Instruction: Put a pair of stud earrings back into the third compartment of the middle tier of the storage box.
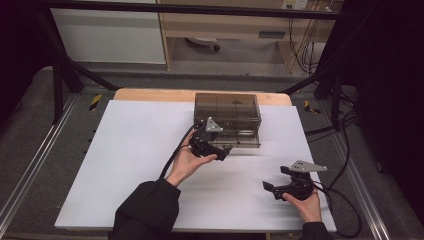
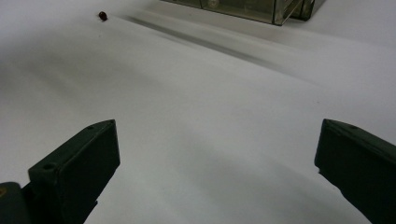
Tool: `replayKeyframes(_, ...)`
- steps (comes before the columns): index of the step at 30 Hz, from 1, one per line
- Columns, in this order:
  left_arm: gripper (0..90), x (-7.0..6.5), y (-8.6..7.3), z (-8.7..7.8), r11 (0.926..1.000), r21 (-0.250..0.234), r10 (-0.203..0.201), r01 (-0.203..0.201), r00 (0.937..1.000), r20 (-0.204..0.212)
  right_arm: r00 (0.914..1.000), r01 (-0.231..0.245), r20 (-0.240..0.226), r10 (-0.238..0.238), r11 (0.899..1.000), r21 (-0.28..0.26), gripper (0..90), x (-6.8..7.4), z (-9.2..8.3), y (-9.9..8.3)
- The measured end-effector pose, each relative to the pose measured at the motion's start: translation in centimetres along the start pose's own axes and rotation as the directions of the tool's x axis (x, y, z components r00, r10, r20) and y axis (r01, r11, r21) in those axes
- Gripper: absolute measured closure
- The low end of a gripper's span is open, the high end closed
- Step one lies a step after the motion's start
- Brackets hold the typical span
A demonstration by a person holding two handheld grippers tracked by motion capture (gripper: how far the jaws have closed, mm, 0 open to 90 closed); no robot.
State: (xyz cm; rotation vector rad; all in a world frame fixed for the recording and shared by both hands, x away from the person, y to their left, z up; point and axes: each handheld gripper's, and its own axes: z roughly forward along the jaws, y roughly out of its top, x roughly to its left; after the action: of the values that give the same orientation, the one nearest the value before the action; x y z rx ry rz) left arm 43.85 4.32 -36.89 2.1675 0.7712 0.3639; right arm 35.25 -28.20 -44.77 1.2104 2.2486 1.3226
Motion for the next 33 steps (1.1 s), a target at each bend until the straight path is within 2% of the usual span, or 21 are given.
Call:
replayKeyframes(4,14.5,0.9,-1.9,-1.3,0.9997,-0.002,-0.024,0.024,0.9997,-0.006,1.0,-0.003,0.0,0.003,1.0,0.001,0.6,0.0,0.1,0.0)
replayKeyframes(7,10.6,1.6,-3.3,-2.1,0.9997,0.007,-0.023,0.024,0.9995,-0.021,1.0,-0.001,0.001,0.001,1.0,0.002,0.6,0.0,0.1,0.0)
replayKeyframes(13,10.6,2.9,-5.8,-3.0,0.9989,0.011,-0.046,0.046,0.9987,-0.023,1.0,-0.002,0.003,0.002,1.0,0.003,0.6,0.1,0.1,0.0)
replayKeyframes(16,10.5,3.5,-6.7,-3.3,0.9989,0.017,-0.043,0.043,0.9984,-0.036,1.0,0.0,0.003,0.0,1.0,0.008,0.6,0.1,0.1,-0.1)
replayKeyframes(19,11.1,4.1,-7.5,-3.3,0.9986,0.031,-0.041,0.042,0.9988,-0.029,1.0,0.0,0.003,0.0,1.0,0.009,0.6,0.1,0.2,-0.1)
replayKeyframes(21,14.2,4.6,-8.0,-3.1,0.9978,0.057,-0.033,0.035,0.9989,-0.032,1.0,0.0,0.003,0.0,1.0,0.01,0.6,0.1,0.2,-0.1)
replayKeyframes(24,18.9,5.3,-8.6,-2.8,0.9959,0.078,-0.044,0.046,0.9987,-0.025,1.0,0.001,0.003,-0.001,1.0,0.014,0.6,0.1,0.2,-0.1)
replayKeyframes(27,23.6,5.8,-9.0,-2.4,0.994,0.085,-0.068,0.069,0.9976,-0.011,1.0,0.001,0.004,-0.001,1.0,0.014,0.6,0.1,0.2,-0.1)
replayKeyframes(33,36.8,6.1,-9.3,-1.8,0.9934,0.094,-0.063,0.065,0.9977,-0.026,1.0,-0.001,0.004,0.001,1.0,0.013,0.6,0.1,0.2,-0.1)
